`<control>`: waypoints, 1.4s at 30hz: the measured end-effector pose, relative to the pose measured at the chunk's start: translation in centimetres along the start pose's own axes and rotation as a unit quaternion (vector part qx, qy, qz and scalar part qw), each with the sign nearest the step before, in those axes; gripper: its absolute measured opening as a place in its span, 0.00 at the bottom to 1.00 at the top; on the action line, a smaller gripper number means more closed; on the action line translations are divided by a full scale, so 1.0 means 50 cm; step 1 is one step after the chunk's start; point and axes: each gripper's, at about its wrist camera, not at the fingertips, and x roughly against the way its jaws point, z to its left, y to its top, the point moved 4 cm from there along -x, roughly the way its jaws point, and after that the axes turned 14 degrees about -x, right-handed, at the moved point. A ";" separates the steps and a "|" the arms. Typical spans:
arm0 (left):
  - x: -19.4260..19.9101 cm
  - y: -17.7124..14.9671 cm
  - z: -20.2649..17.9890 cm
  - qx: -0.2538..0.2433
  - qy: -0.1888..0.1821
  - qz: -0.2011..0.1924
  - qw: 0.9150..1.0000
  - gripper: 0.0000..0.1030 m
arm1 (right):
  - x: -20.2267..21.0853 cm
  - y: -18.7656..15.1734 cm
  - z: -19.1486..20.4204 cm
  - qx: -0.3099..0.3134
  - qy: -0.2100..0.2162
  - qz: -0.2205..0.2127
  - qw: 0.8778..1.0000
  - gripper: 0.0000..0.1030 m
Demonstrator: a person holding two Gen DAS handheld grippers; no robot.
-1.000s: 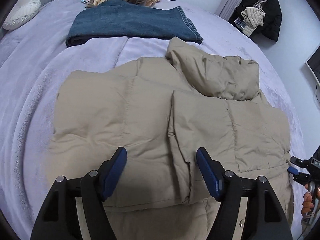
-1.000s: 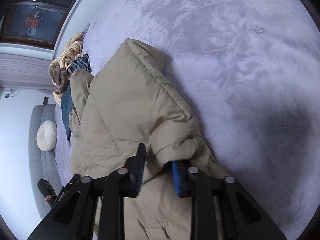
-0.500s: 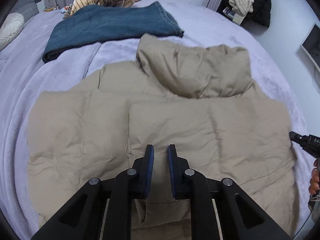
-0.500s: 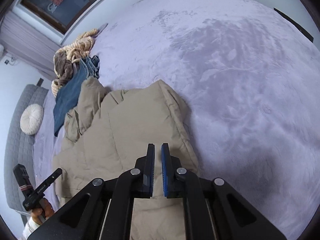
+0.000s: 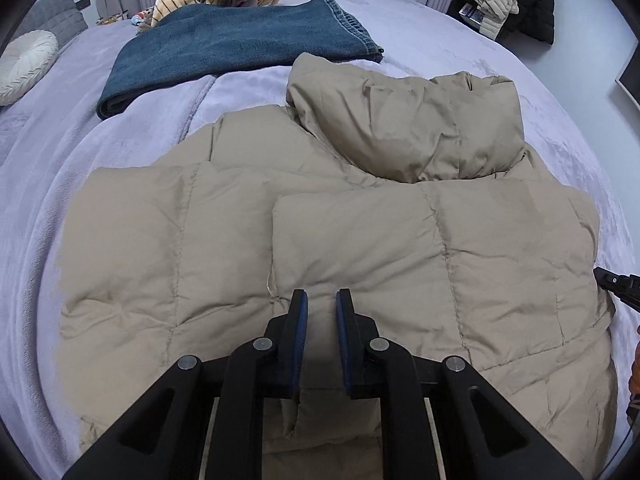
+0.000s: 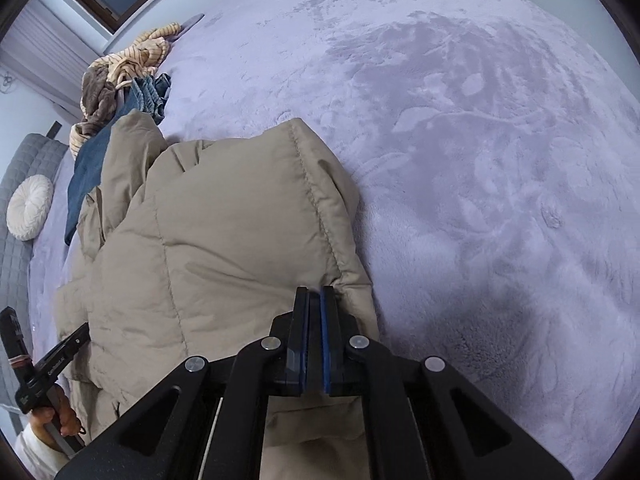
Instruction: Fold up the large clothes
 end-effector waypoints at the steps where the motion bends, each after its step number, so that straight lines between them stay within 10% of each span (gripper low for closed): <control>1: 0.010 -0.006 0.003 0.003 0.002 0.001 1.000 0.16 | 0.011 -0.005 -0.002 -0.001 0.002 0.002 1.000 0.08; 15: 0.146 -0.130 -0.023 0.045 0.013 0.042 0.998 0.17 | 0.113 -0.144 -0.048 -0.029 0.015 0.081 0.996 0.08; 17: 0.165 -0.144 -0.030 0.047 0.015 0.044 0.998 0.51 | 0.125 -0.160 -0.054 -0.030 0.015 0.090 0.995 0.08; 18: 0.178 -0.152 -0.032 0.051 0.019 0.039 0.998 0.89 | 0.131 -0.168 -0.056 -0.030 0.014 0.094 0.995 0.08; 19: 0.197 -0.158 -0.033 0.058 0.030 0.026 0.998 0.99 | 0.136 -0.174 -0.059 -0.031 0.013 0.096 0.995 0.08; 25: 0.245 -0.193 -0.054 0.066 0.050 0.036 0.996 0.99 | 0.170 -0.189 -0.075 -0.041 0.015 0.103 0.994 0.10; 30: 0.267 -0.241 -0.087 0.073 0.056 0.069 0.993 0.99 | 0.199 -0.209 -0.082 -0.031 0.021 0.115 0.993 0.61; 42: 0.314 -0.362 -0.115 0.102 0.053 0.135 0.984 0.99 | 0.220 -0.306 -0.088 -0.029 0.038 0.170 0.984 0.79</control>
